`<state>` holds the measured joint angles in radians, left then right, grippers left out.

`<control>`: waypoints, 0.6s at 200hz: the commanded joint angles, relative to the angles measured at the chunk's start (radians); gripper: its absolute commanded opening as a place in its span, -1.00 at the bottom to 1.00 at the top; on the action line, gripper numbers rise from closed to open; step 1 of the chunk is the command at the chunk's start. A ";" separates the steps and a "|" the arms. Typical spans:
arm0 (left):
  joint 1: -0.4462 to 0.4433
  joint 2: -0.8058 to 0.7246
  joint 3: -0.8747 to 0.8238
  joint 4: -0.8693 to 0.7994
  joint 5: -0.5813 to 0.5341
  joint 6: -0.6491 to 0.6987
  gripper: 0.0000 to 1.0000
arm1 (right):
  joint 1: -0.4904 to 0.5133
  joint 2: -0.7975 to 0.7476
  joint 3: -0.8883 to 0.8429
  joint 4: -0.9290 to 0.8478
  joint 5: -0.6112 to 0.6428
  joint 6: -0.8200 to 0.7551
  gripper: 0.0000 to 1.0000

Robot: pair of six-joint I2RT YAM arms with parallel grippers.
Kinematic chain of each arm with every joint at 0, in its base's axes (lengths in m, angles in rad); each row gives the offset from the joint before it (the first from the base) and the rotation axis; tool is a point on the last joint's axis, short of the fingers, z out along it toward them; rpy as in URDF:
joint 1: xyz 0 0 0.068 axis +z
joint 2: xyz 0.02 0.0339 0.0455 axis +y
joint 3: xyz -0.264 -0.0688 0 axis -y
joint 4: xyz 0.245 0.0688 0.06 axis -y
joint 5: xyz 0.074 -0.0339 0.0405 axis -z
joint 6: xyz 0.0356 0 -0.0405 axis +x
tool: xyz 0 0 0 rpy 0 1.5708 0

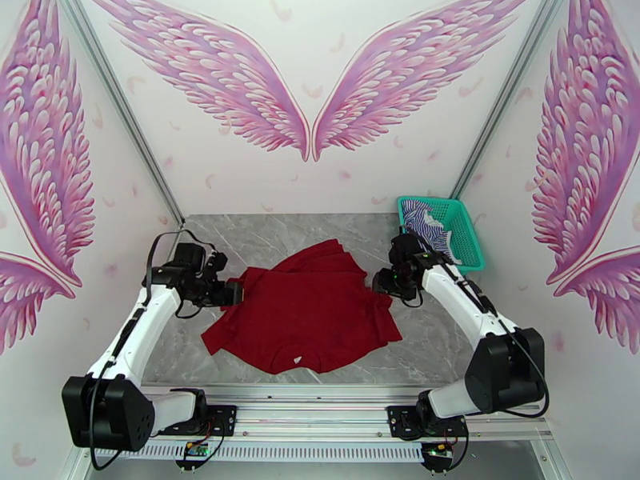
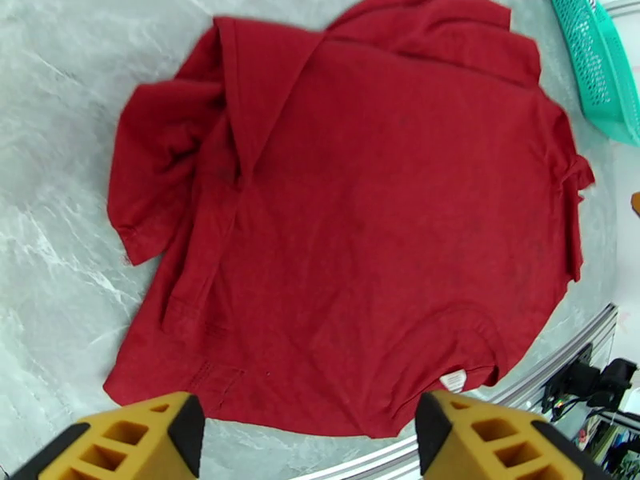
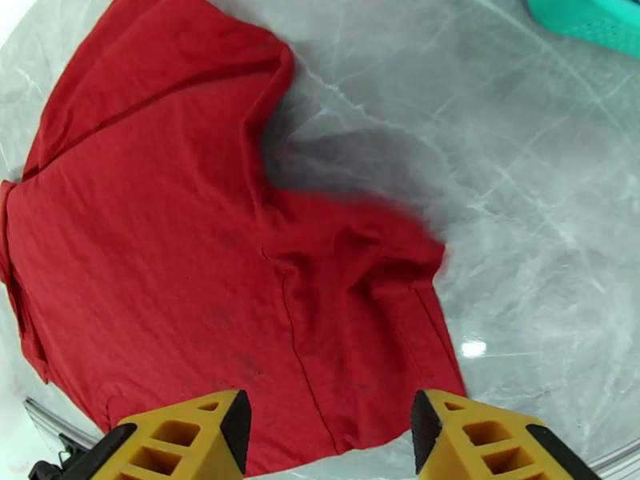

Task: Fold and stack the mixed laundry pile

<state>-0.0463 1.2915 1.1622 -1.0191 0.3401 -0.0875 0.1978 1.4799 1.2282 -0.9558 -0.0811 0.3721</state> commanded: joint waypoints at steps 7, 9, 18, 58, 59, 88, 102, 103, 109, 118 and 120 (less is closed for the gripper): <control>-0.054 0.133 0.101 0.031 -0.023 0.001 0.45 | 0.109 0.101 0.097 -0.002 0.039 -0.010 0.22; -0.062 0.146 0.109 0.035 -0.025 0.003 0.45 | 0.117 0.111 0.103 0.000 0.037 -0.009 0.21; -0.093 0.201 0.147 0.044 -0.039 0.003 0.40 | 0.154 0.156 0.124 0.011 0.019 -0.002 0.20; -0.184 0.342 0.155 0.134 -0.139 -0.167 0.32 | 0.206 0.334 0.141 0.170 -0.052 0.021 0.11; -0.185 0.343 0.151 0.139 -0.139 -0.175 0.31 | 0.206 0.338 0.143 0.175 -0.054 0.021 0.10; -0.239 0.340 0.072 0.206 -0.157 -0.297 0.07 | 0.210 0.499 0.353 0.142 -0.001 -0.043 0.02; -0.286 0.329 0.065 0.190 -0.176 -0.322 0.07 | 0.207 0.556 0.466 0.118 0.026 -0.091 0.02; -0.290 0.329 0.064 0.189 -0.177 -0.324 0.08 | 0.207 0.560 0.474 0.117 0.028 -0.094 0.02; -0.311 0.322 0.048 0.188 -0.184 -0.337 0.11 | 0.206 0.585 0.520 0.109 0.039 -0.113 0.03; -0.332 0.310 0.017 0.192 -0.192 -0.371 0.17 | 0.201 0.626 0.587 0.089 0.056 -0.145 0.07; -0.337 0.308 0.008 0.193 -0.193 -0.379 0.18 | 0.200 0.635 0.608 0.085 0.059 -0.152 0.08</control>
<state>-0.3206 1.6394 1.2285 -0.8482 0.1860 -0.3538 0.4088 2.0567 1.6566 -0.8490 -0.0814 0.3180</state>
